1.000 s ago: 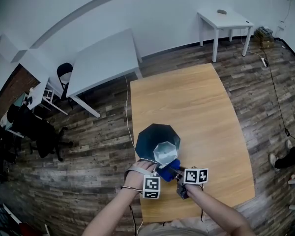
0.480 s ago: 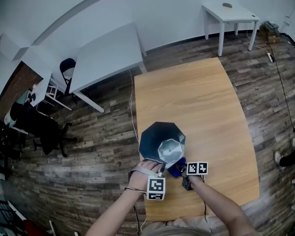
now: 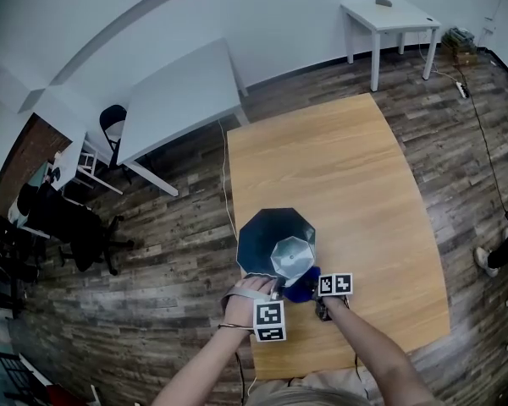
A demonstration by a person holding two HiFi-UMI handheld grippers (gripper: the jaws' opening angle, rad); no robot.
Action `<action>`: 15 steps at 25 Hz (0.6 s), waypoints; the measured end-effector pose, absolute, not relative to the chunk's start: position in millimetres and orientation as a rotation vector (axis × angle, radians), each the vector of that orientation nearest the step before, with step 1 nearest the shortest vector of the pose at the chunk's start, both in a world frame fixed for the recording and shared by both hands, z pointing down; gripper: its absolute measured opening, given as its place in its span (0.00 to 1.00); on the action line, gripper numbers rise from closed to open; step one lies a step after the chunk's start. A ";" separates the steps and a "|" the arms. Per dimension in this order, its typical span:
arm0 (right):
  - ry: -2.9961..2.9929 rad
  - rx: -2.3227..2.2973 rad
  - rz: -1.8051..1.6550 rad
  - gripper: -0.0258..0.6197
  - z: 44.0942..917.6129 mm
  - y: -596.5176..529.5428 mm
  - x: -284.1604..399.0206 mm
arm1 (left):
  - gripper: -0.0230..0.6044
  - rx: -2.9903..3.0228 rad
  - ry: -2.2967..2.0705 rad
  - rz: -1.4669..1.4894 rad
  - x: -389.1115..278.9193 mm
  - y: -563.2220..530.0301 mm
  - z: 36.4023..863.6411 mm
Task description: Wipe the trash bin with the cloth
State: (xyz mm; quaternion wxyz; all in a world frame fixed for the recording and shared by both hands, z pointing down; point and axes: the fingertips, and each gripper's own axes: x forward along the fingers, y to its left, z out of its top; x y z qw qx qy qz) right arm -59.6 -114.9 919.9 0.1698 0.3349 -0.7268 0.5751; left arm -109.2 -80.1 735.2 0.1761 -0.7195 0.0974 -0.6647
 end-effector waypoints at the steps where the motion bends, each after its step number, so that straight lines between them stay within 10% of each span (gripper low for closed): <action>1: -2.088 0.940 1.621 0.16 908.3 -111.6 -55.8 | 0.12 -2.050 0.291 -1.888 -108.6 -80.1 735.5; 15: -2.568 0.808 1.572 0.16 688.4 -82.9 -57.0 | 0.11 -2.195 0.469 -1.946 -80.1 -88.7 730.8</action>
